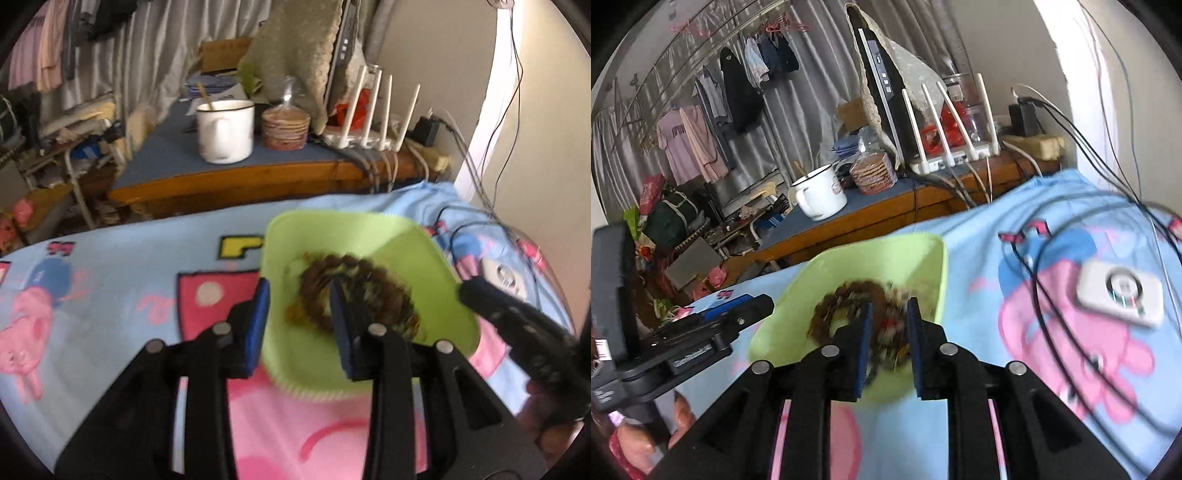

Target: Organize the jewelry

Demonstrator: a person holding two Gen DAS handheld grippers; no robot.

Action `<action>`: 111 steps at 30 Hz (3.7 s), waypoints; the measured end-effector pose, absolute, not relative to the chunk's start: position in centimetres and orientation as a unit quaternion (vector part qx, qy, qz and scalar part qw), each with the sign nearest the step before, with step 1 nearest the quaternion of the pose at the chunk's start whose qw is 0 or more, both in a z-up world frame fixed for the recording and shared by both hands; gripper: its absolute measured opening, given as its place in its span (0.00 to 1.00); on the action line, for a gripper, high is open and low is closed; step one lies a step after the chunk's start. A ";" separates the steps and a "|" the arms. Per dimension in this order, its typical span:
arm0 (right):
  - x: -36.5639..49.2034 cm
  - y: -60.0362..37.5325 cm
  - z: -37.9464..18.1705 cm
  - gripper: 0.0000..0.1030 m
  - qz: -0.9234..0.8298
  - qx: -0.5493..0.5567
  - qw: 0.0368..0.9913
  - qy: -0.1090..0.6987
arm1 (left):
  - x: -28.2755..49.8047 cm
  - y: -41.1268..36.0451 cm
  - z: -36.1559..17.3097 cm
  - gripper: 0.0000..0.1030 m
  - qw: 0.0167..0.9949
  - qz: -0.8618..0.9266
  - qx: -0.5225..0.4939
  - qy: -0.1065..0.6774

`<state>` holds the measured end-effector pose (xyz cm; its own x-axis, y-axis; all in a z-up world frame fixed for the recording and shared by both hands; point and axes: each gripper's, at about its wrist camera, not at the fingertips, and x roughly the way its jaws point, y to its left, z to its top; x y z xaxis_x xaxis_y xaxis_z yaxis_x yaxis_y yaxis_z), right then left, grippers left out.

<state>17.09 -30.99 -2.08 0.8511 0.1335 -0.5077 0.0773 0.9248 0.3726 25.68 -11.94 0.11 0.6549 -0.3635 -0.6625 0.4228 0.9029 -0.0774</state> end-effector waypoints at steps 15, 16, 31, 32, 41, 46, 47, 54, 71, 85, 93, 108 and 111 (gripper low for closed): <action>5.2 -24.6 -4.4 0.00 0.024 0.196 0.938 0.286 | 13.1 -8.1 -0.4 0.54 0.929 -0.142 0.063 0.336; 4.7 -24.4 -4.3 0.00 0.024 0.194 0.939 0.284 | 12.6 -7.9 -0.5 0.57 0.929 -0.138 0.064 0.336; 0.8 -21.7 -3.8 0.00 0.032 0.172 0.942 0.286 | 6.6 -6.1 -0.1 0.82 0.947 -0.101 0.084 0.294; 0.7 -21.7 -3.8 0.00 0.032 0.172 0.942 0.286 | 6.5 -6.0 0.0 0.85 0.947 -0.101 0.084 0.292; 0.3 -21.7 -3.4 0.01 0.027 0.170 0.945 0.278 | 5.8 -6.0 0.6 0.93 0.952 -0.083 0.096 0.278; 0.0 -21.7 -3.4 0.01 0.026 0.170 0.946 0.273 | 5.6 -6.2 0.5 0.94 0.952 -0.075 0.104 0.277; -0.1 -21.7 -3.4 0.01 0.026 0.171 0.946 0.273 | 5.6 -6.3 0.4 0.94 0.952 -0.075 0.106 0.276; -0.2 -21.7 -3.4 0.01 0.026 0.173 0.947 0.271 | 5.7 -6.3 0.1 0.94 0.950 -0.078 0.105 0.285; -0.5 -21.4 -3.5 0.01 0.027 0.176 0.947 0.267 | 5.6 -6.4 -0.4 0.94 0.948 -0.081 0.106 0.291; -1.0 -21.0 -3.3 0.01 0.032 0.179 0.947 0.264 | 5.8 -6.2 -0.2 0.94 0.946 -0.083 0.094 0.301; -0.9 -20.8 -3.2 0.01 0.034 0.178 0.947 0.267 | 6.2 -5.9 -0.4 0.94 0.943 -0.078 0.090 0.310; -0.6 -20.4 -3.3 0.01 0.036 0.178 0.945 0.272 | 6.4 -5.7 -0.9 0.94 0.940 -0.082 0.085 0.320; -0.5 -20.4 -3.3 0.01 0.036 0.178 0.945 0.273 | 6.5 -5.7 -1.0 0.94 0.940 -0.082 0.086 0.321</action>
<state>-0.51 -20.43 -3.32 0.8480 0.1651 -0.5036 0.0300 0.9338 0.3566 6.46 -5.68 -0.96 0.7800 -0.0987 -0.6180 0.2087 0.9720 0.1082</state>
